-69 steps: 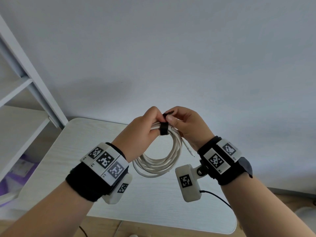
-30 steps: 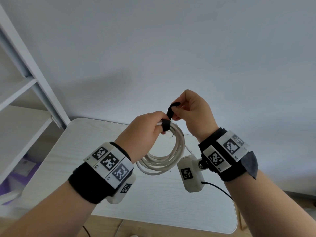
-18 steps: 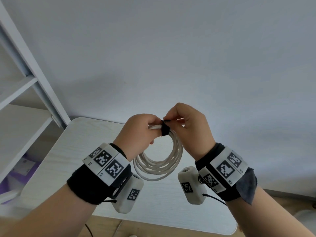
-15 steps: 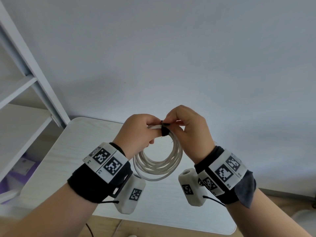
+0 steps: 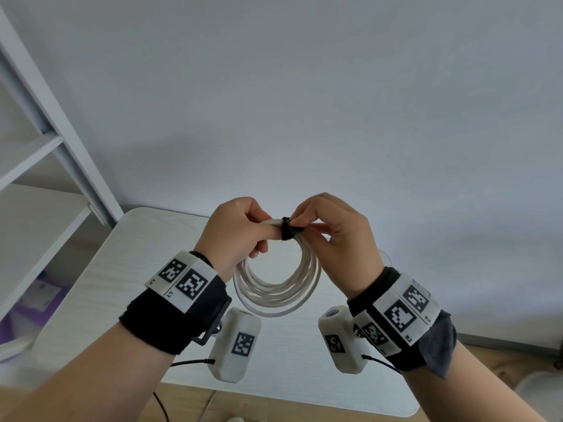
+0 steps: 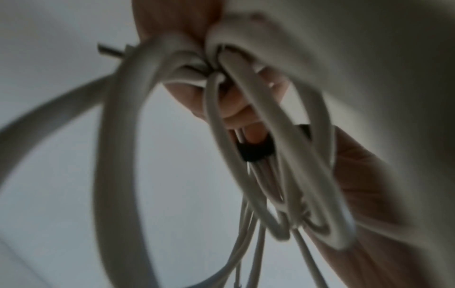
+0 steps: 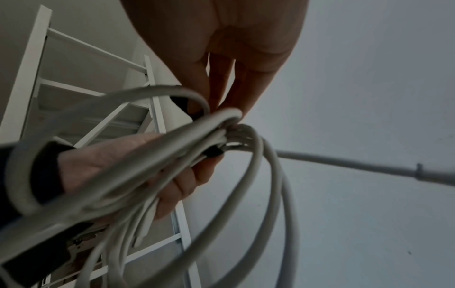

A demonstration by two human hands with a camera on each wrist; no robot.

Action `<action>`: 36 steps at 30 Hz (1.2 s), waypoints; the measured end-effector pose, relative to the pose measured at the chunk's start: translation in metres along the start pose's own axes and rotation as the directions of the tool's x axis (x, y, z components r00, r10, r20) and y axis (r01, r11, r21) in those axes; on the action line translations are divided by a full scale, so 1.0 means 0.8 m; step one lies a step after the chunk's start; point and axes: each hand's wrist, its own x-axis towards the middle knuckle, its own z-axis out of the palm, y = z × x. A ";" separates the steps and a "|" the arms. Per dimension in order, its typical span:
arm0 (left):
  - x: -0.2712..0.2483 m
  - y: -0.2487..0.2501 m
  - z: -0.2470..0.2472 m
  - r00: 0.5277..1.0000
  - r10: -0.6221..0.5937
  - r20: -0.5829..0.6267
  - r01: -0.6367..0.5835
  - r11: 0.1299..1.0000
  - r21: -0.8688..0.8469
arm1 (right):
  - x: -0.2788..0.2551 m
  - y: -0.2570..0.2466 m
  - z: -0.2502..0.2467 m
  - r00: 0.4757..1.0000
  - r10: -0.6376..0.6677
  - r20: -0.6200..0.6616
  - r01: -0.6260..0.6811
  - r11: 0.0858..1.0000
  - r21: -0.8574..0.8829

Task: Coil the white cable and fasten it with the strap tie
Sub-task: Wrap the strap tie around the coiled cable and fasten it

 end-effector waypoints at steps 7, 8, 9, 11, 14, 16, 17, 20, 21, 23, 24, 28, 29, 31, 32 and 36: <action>0.002 0.000 0.001 0.997 -0.081 0.014 0.081 0.994 -0.067 | -0.006 0.007 0.004 0.983 -0.183 0.008 0.182 0.975 -0.123; 0.002 -0.001 0.002 0.996 -0.090 0.015 0.091 0.993 -0.071 | -0.007 0.009 0.005 0.979 -0.204 0.017 0.204 0.966 -0.161; 0.002 -0.001 0.003 0.995 -0.099 0.017 0.100 0.992 -0.074 | -0.008 0.011 0.006 0.975 -0.220 0.031 0.222 0.955 -0.196; 0.002 -0.001 0.004 0.993 -0.113 0.017 0.114 0.990 -0.089 | -0.010 0.013 0.006 0.970 -0.236 0.064 0.245 0.934 -0.261; 0.004 0.000 0.004 0.992 -0.121 0.022 0.123 0.989 -0.086 | -0.016 0.008 0.004 0.976 -0.192 0.101 0.214 0.928 -0.305; 0.004 0.001 0.004 0.994 -0.109 0.016 0.110 0.993 -0.043 | -0.017 0.001 0.001 0.985 -0.137 0.104 0.161 0.947 -0.278; 0.003 0.001 0.003 0.995 -0.102 0.012 0.102 0.994 -0.028 | -0.016 -0.001 0.001 0.987 -0.124 0.100 0.147 0.952 -0.270; 0.000 0.001 0.005 0.995 -0.097 0.016 0.097 0.995 -0.009 | -0.015 -0.003 0.001 0.989 -0.131 0.069 0.145 0.946 -0.291; -0.001 0.001 0.006 0.995 -0.099 0.018 0.099 0.995 -0.001 | -0.014 -0.002 0.001 0.988 -0.144 0.052 0.153 0.943 -0.296; -0.002 0.002 0.006 0.994 -0.104 0.018 0.104 0.995 0.010 | -0.015 0.000 0.001 0.985 -0.167 0.041 0.171 0.941 -0.291; -0.002 0.002 0.006 0.994 -0.104 0.017 0.104 0.994 0.014 | -0.016 0.001 0.002 0.984 -0.171 0.044 0.176 0.941 -0.288; -0.003 0.003 0.006 0.995 -0.096 0.017 0.095 0.994 0.047 | -0.012 0.005 0.007 0.991 -0.112 0.079 0.131 0.943 -0.307; -0.003 0.004 0.006 0.996 -0.085 0.015 0.084 0.995 0.062 | -0.011 0.006 0.007 0.992 -0.095 0.081 0.116 0.944 -0.309; -0.003 0.006 0.005 0.998 -0.056 0.007 0.055 0.994 0.096 | -0.007 0.006 0.006 0.993 -0.079 0.084 0.101 0.949 -0.299; -0.003 0.008 0.004 0.999 -0.041 0.004 0.040 0.993 0.115 | -0.006 0.005 0.006 0.994 -0.073 0.087 0.095 0.952 -0.291; -0.001 0.013 0.003 1.000 -0.014 0.006 0.013 0.986 0.167 | -0.004 0.004 0.005 0.992 -0.086 0.091 0.110 0.948 -0.299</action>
